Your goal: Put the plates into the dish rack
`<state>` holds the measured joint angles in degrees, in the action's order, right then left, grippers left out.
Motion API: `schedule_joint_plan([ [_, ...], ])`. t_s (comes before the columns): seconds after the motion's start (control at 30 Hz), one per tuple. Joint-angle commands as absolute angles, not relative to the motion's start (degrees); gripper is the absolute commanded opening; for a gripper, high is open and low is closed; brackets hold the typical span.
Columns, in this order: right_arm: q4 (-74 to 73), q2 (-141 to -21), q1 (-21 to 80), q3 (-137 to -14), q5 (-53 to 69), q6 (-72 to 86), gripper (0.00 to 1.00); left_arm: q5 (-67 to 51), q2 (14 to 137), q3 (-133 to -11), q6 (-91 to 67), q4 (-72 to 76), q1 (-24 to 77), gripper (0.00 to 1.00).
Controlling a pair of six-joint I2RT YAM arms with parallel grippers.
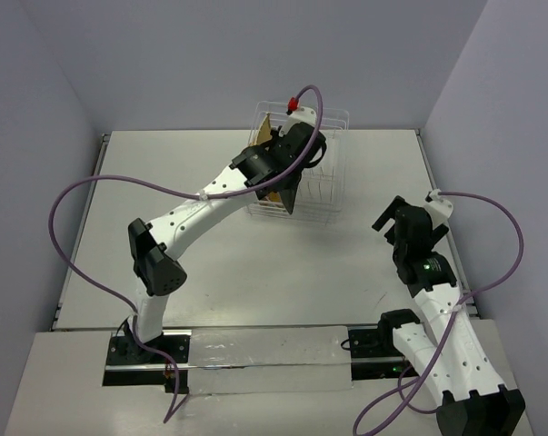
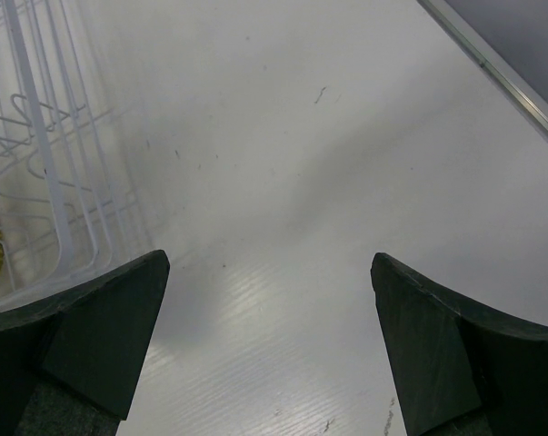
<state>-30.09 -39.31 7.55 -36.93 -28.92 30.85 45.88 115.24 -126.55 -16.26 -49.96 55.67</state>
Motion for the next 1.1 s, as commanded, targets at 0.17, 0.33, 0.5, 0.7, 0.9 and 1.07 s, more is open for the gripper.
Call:
schedule_joint_plan([
  [0.17, -29.6, -41.6, 7.1, -36.9, -31.8, 31.1, 1.0, 50.5, 120.8, -135.4, -15.3, -42.0, 53.8, 0.0],
  [0.33, -29.6, -42.5, 7.1, -37.0, -32.3, 31.1, 1.0, 50.2, 122.7, -135.3, -13.5, -37.8, 53.1, 0.0],
  [0.5, -29.6, -43.1, 7.2, -37.1, -32.7, 31.2, 1.0, 48.8, 124.1, -135.6, -12.2, -35.9, 51.6, 0.0],
  [0.7, -29.6, -44.5, 7.1, -37.7, -33.3, 31.0, 1.0, 45.7, 123.6, -134.1, -11.8, -34.7, 49.6, 0.0],
  [0.9, -29.6, -44.8, 7.0, -37.6, -33.2, 31.1, 1.0, 44.3, 125.2, -131.8, -13.6, -33.8, 49.6, 0.0],
  [1.07, -29.6, -44.4, 7.1, -37.4, -33.2, 31.3, 1.0, 44.9, 126.4, -131.5, -15.5, -33.8, 49.6, 0.0],
])
